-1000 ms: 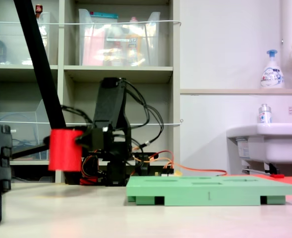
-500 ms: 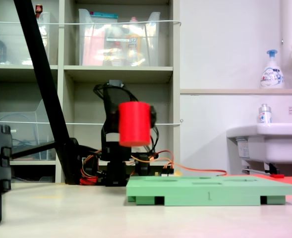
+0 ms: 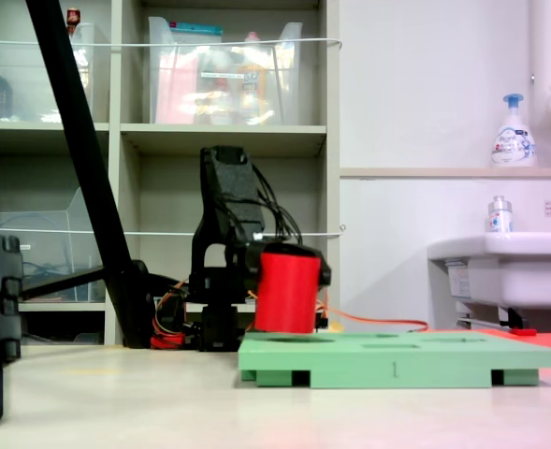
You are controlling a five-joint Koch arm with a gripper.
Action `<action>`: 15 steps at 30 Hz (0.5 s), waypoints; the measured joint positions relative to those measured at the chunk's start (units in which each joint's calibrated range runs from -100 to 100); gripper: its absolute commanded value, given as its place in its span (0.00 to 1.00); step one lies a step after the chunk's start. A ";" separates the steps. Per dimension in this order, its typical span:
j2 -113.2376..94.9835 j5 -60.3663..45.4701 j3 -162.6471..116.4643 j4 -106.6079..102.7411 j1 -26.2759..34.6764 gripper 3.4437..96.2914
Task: Put the cylinder block into the corresponding hole
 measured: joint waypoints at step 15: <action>17.65 -0.29 6.37 4.89 1.42 0.38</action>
